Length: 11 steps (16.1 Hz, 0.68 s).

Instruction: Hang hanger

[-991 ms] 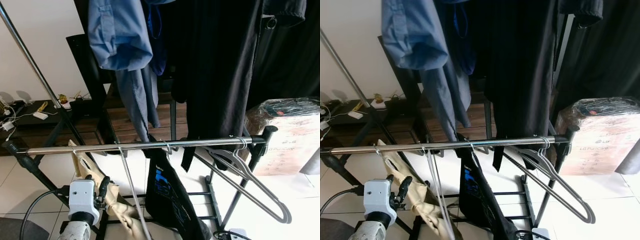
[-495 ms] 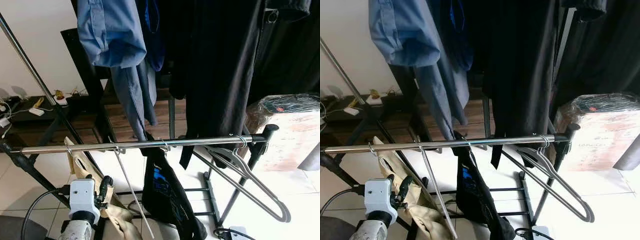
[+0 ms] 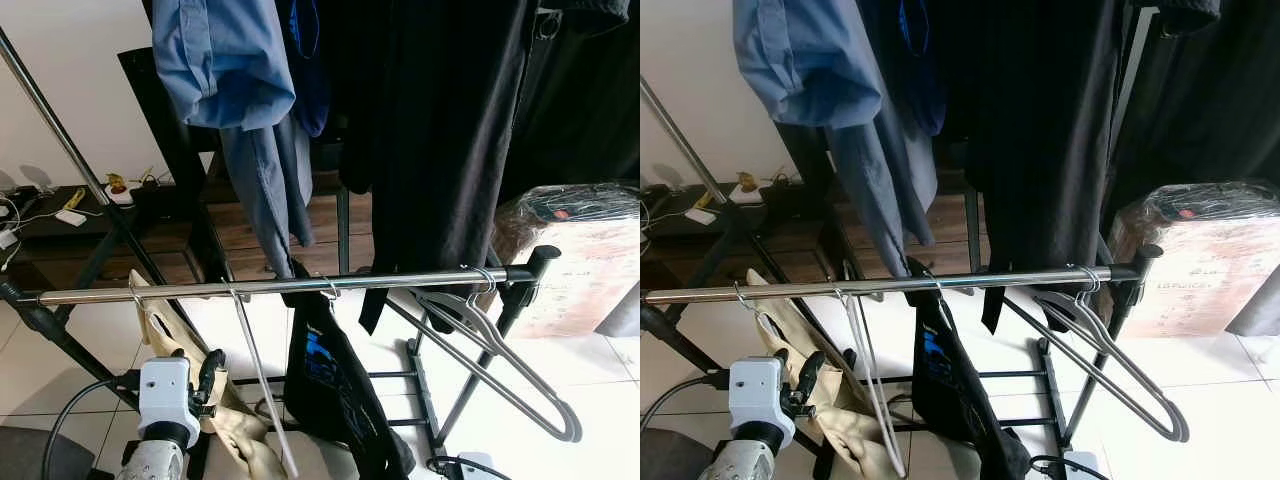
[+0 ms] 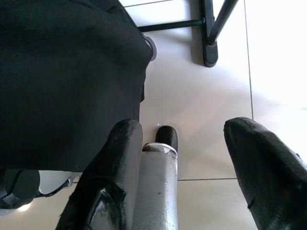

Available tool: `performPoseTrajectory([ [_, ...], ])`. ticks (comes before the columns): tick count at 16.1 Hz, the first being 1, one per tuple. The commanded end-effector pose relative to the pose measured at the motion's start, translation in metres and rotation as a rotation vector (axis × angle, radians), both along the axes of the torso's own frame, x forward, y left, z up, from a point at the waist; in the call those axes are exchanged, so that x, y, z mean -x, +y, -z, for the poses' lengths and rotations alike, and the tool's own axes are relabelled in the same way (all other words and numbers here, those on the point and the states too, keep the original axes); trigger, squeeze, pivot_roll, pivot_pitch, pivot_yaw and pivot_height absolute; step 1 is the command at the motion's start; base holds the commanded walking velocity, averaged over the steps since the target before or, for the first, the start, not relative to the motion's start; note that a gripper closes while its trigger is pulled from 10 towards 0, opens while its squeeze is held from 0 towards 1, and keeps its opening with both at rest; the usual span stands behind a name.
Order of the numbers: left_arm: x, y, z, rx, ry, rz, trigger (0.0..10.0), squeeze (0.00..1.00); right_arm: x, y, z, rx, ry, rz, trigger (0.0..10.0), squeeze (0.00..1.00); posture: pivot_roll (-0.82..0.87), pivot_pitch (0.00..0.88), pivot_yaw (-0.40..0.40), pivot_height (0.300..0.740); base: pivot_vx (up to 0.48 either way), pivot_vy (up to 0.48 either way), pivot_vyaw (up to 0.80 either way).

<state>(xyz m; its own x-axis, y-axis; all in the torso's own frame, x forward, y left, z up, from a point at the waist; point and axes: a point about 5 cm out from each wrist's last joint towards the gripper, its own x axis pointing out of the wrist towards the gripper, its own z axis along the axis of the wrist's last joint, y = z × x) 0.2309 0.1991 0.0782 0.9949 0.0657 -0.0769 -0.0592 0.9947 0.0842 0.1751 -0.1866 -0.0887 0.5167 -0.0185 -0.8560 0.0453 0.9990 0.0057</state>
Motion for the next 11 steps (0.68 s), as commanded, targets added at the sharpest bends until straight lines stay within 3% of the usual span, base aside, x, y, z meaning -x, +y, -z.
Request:
performPoseTrajectory([
  [1,0.0006,0.0043,0.0024,0.009,0.013,-0.019,10.0,0.0,0.0006,0.0021,0.0007,-0.013,0.009,0.011,10.0,0.0,-0.1,0.08,0.058,0.74,0.0,0.0,0.0],
  [8,-0.0004,0.0046,0.0023,0.009,0.013,-0.021,10.0,0.0,-0.0002,0.0019,0.0003,-0.014,0.009,0.012,10.0,0.0,-0.11,0.084,0.059,0.74,0.0,0.0,0.0],
  [11,-0.0007,0.0051,0.0021,0.01,0.012,-0.023,10.0,0.0,-0.0007,0.002,0.0001,-0.016,0.009,0.011,10.0,0.0,-0.11,0.089,0.059,0.74,-0.16,0.0,0.0],
])
